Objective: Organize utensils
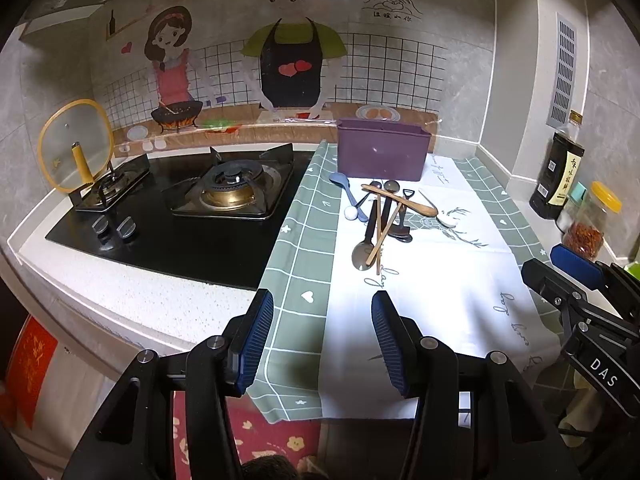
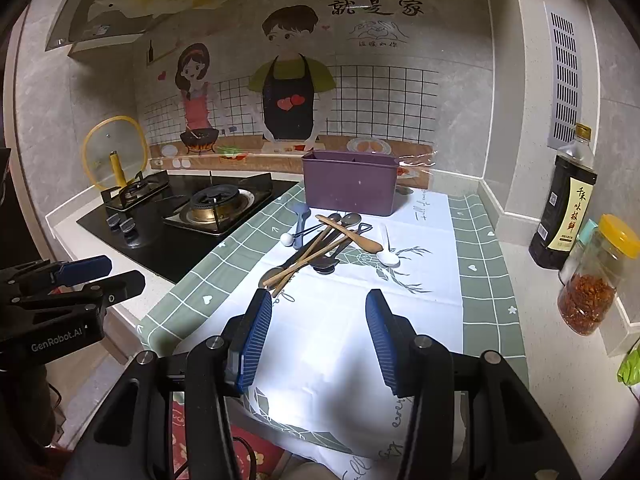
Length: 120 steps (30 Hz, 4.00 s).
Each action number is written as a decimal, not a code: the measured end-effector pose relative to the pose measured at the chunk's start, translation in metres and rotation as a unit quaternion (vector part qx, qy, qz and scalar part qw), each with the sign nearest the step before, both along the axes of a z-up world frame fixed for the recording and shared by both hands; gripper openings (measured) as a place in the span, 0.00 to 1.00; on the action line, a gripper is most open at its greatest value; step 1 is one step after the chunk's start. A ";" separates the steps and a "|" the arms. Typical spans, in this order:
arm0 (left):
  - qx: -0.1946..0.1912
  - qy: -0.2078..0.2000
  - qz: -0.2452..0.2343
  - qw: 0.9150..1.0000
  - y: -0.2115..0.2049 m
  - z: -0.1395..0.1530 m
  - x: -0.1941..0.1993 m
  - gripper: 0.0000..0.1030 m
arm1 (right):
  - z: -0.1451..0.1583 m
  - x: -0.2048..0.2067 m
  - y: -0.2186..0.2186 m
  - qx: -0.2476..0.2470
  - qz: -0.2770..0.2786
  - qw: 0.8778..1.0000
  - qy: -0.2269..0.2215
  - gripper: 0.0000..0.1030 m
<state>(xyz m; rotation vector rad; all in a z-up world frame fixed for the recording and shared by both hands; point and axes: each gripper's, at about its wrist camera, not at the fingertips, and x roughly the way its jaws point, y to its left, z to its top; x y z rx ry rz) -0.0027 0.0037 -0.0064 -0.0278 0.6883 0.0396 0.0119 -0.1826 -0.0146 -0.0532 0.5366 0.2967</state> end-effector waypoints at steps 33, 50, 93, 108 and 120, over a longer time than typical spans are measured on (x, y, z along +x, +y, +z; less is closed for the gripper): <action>0.006 0.007 -0.005 1.000 -0.009 -0.002 0.007 0.51 | -0.002 0.006 -0.004 0.008 -0.003 1.000 0.015 0.45; 0.004 0.013 -0.009 1.000 -0.013 -0.007 0.010 0.51 | -0.001 0.006 -0.003 0.009 -0.003 1.000 0.017 0.45; -0.089 0.007 -0.052 0.995 0.071 -0.014 0.151 0.52 | 0.017 0.165 0.003 -0.064 0.005 0.995 0.074 0.42; -0.085 0.067 -0.003 0.994 0.049 -0.050 0.250 0.52 | -0.060 0.309 -0.018 -0.037 0.055 0.983 0.170 0.28; -0.066 0.112 0.019 0.991 0.057 -0.064 0.254 0.52 | -0.081 0.355 0.063 -0.075 0.225 0.953 0.188 0.27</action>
